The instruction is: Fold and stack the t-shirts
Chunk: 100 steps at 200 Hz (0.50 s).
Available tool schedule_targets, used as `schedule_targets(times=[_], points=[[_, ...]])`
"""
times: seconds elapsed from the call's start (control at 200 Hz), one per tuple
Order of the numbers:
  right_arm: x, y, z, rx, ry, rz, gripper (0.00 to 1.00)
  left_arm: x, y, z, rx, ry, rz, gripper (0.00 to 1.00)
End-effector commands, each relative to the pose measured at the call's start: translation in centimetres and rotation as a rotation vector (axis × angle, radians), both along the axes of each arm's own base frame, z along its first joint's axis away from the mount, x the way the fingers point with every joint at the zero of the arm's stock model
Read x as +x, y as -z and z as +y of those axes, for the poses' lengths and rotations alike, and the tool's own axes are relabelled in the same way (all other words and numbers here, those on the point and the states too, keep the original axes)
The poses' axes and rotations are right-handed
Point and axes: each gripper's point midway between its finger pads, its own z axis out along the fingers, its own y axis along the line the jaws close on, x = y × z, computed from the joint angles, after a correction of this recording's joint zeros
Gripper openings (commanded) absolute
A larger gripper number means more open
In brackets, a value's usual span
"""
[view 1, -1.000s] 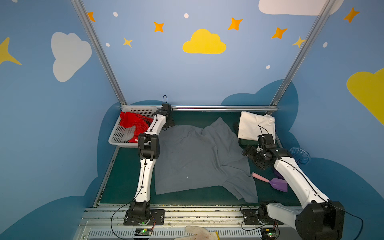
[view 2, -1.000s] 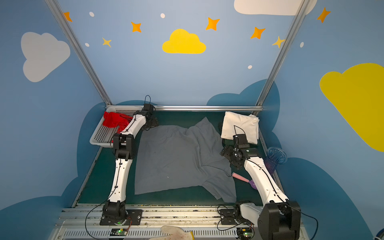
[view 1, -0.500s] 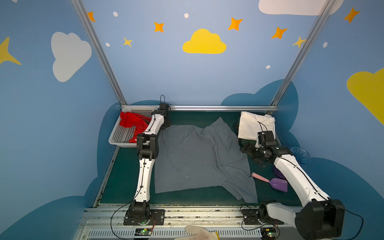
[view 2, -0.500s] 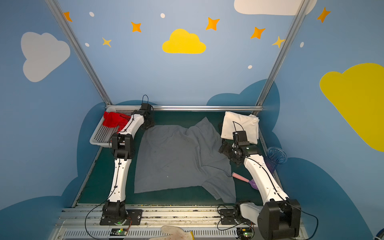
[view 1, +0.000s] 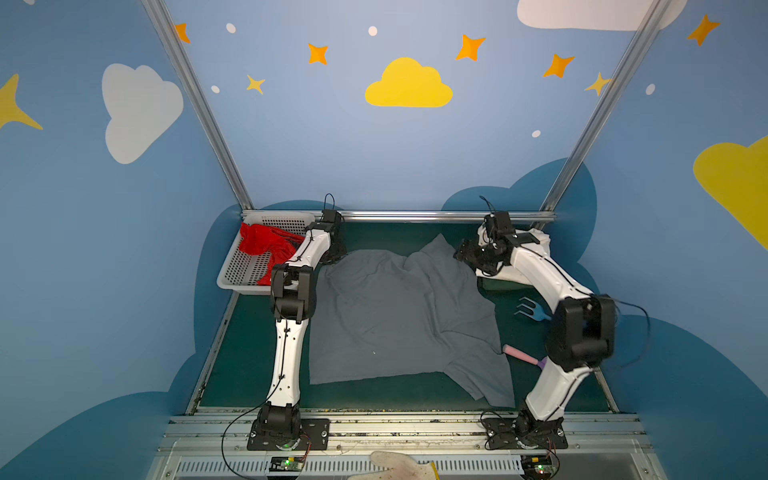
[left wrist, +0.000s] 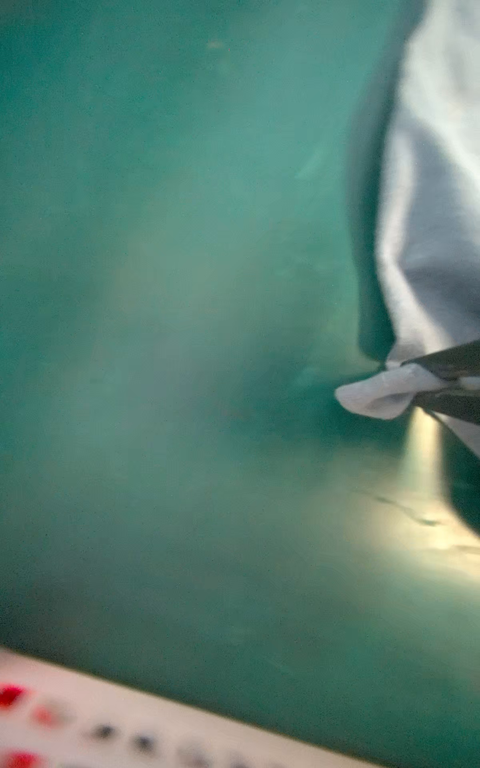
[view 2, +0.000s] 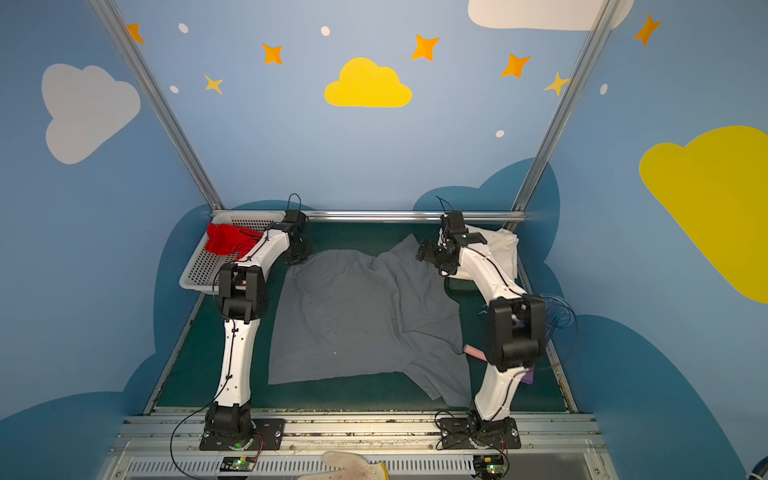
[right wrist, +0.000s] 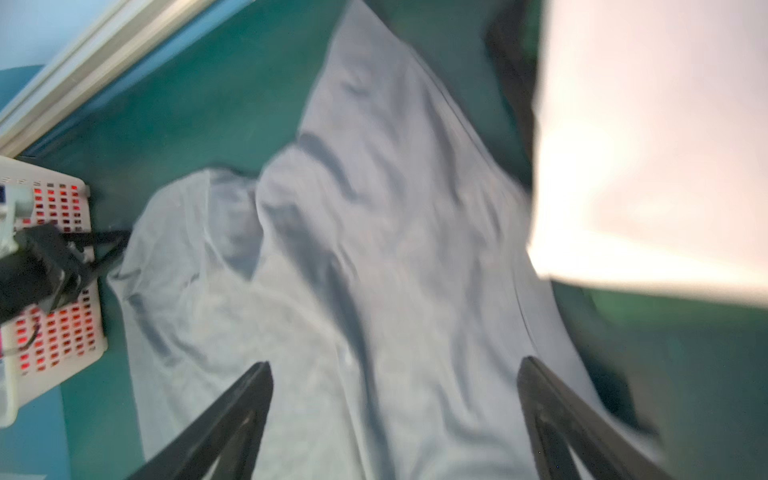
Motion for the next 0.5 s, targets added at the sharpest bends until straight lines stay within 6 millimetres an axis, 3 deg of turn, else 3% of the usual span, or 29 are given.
schedule_targets(times=[0.0, 0.185, 0.35, 0.496], points=[[2.8, 2.0, 1.3, -0.041, -0.087, 0.037, 0.89, -0.5, -4.1, 0.3, 0.016, -0.008, -0.076, 0.04], [7.7, 5.3, 2.8, -0.077, -0.133, 0.094, 0.87, -2.2, -5.0, 1.2, 0.041, -0.037, -0.083, 0.04], [10.1, 7.3, 2.6, -0.135, -0.104, 0.063, 0.86, -2.7, -4.9, 1.8, 0.063, -0.051, -0.066, 0.04], [11.0, 8.6, 2.0, -0.129, -0.073, 0.055, 0.86, -2.7, -5.1, 1.7, 0.056, -0.045, -0.065, 0.04]])
